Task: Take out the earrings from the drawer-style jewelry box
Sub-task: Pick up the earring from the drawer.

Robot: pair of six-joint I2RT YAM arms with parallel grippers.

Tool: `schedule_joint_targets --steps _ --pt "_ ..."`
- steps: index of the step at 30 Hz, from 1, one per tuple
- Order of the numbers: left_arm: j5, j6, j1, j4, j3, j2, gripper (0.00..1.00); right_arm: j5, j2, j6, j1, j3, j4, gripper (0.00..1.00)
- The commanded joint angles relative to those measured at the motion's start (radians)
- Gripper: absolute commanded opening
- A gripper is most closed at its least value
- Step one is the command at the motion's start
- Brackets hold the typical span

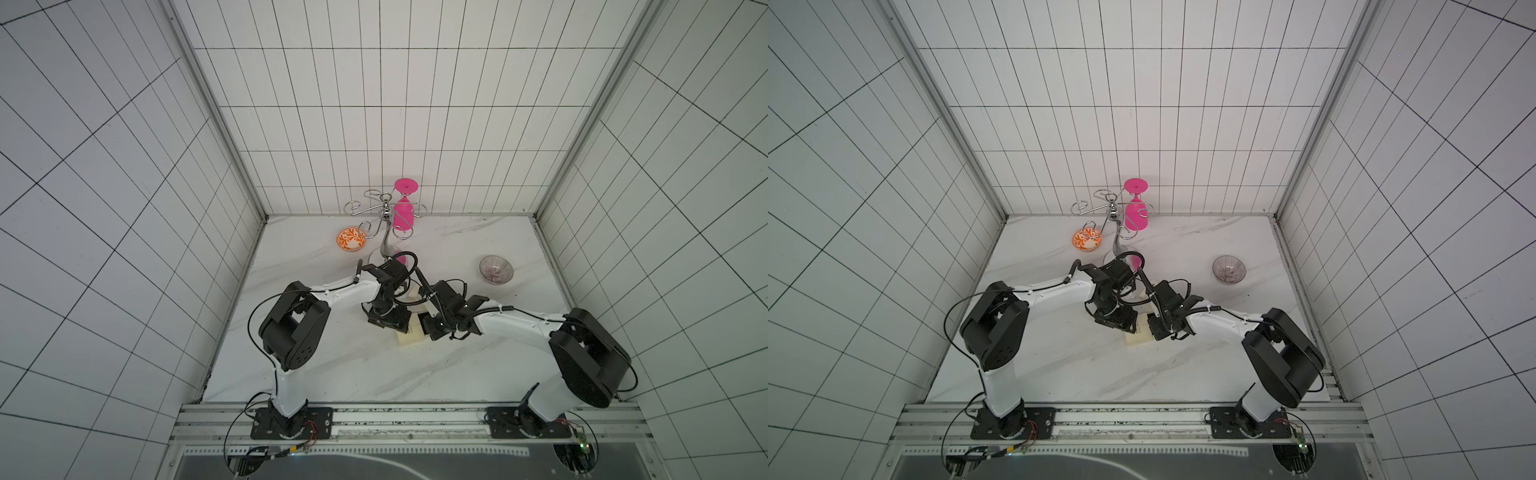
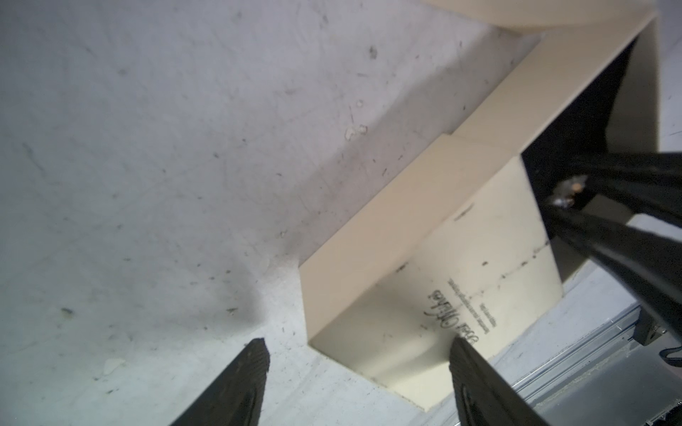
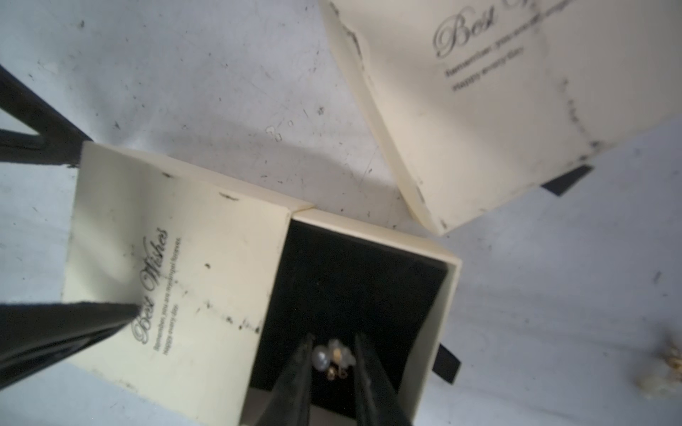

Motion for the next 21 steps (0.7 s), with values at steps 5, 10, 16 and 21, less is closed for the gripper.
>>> schedule_joint_targets --steps 5,10,16,21 --pt "-0.051 0.008 -0.008 0.029 -0.003 0.042 0.77 -0.003 -0.009 -0.002 0.008 0.071 -0.016 0.07" --pt "-0.052 0.007 -0.008 0.029 -0.004 0.042 0.77 -0.008 -0.059 0.007 0.006 0.082 -0.018 0.06" --pt "-0.053 0.006 -0.008 0.029 -0.005 0.045 0.77 -0.014 -0.112 0.021 -0.004 0.092 -0.032 0.05" --pt "-0.052 0.006 -0.008 0.029 -0.009 0.044 0.77 -0.019 -0.148 0.025 -0.043 0.099 -0.040 0.05"
